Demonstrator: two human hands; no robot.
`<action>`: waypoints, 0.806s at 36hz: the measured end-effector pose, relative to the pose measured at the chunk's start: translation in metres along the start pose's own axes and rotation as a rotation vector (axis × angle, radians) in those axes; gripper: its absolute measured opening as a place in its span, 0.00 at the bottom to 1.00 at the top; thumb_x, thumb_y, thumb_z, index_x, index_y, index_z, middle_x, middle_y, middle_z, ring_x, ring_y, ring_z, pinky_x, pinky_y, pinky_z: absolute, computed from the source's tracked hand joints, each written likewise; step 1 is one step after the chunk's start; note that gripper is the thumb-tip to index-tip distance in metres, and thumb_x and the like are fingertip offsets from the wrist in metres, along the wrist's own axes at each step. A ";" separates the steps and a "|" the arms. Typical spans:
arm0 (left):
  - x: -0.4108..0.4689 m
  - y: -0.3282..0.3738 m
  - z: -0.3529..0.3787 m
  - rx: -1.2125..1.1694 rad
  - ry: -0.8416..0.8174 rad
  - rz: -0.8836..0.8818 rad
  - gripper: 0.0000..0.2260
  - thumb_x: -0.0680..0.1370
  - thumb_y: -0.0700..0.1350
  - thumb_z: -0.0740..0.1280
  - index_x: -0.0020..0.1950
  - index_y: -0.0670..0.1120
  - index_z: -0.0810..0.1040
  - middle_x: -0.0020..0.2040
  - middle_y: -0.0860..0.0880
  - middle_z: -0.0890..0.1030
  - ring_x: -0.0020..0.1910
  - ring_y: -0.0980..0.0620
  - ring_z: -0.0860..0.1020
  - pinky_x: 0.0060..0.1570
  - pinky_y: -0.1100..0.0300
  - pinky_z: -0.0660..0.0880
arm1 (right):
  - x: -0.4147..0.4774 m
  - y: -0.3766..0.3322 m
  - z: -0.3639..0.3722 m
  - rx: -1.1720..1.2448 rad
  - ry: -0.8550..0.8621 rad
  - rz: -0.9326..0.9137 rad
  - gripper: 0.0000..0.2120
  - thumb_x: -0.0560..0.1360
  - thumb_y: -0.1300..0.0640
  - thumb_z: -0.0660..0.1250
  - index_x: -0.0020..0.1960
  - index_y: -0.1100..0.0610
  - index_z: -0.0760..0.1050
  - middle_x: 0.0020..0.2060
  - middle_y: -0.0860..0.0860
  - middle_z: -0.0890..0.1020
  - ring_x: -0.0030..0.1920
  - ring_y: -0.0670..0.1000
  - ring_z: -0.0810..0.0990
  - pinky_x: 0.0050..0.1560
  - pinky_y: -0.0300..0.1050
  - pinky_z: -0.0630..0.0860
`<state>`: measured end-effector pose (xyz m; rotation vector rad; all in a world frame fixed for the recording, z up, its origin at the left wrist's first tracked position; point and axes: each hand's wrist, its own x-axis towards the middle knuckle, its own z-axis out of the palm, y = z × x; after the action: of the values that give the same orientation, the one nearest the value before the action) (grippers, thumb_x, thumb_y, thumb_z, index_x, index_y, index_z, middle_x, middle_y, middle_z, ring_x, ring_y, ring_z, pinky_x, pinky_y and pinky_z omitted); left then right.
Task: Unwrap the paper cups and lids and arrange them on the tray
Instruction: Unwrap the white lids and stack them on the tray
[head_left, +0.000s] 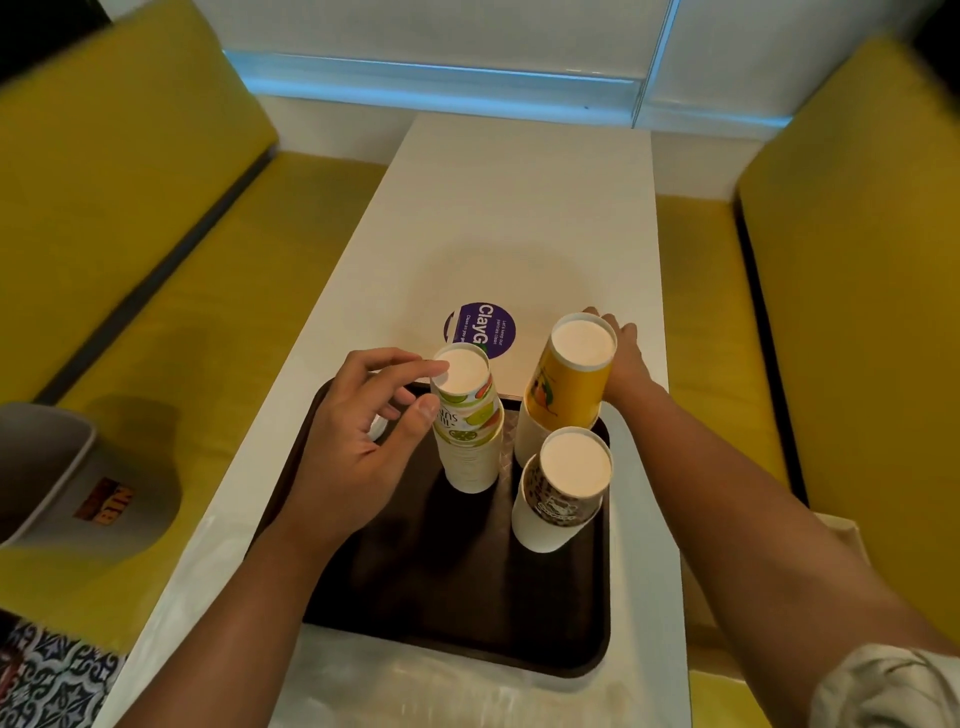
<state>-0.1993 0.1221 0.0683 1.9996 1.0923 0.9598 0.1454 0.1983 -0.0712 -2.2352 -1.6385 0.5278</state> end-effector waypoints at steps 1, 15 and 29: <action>0.000 0.001 0.000 0.002 0.001 -0.004 0.12 0.82 0.52 0.65 0.65 0.55 0.79 0.66 0.52 0.75 0.60 0.58 0.77 0.53 0.75 0.74 | -0.004 0.000 -0.002 -0.055 -0.015 0.006 0.28 0.76 0.43 0.70 0.68 0.56 0.66 0.61 0.59 0.74 0.62 0.62 0.72 0.60 0.54 0.67; -0.061 0.045 -0.003 0.003 0.315 -0.142 0.19 0.83 0.57 0.61 0.73 0.55 0.73 0.66 0.54 0.73 0.57 0.69 0.74 0.51 0.75 0.72 | -0.160 -0.003 -0.058 0.640 0.429 0.375 0.42 0.70 0.48 0.79 0.78 0.50 0.62 0.69 0.56 0.77 0.67 0.59 0.78 0.65 0.59 0.79; -0.180 0.067 -0.003 -0.076 0.104 -0.282 0.11 0.86 0.51 0.61 0.66 0.53 0.77 0.52 0.56 0.82 0.52 0.65 0.80 0.46 0.76 0.73 | -0.384 -0.093 -0.074 0.986 0.599 0.152 0.35 0.76 0.54 0.78 0.77 0.45 0.64 0.62 0.44 0.77 0.60 0.44 0.79 0.48 0.33 0.81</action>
<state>-0.2442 -0.0641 0.0724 1.6947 1.3334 0.9470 -0.0028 -0.1440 0.0773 -1.5297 -0.6641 0.4815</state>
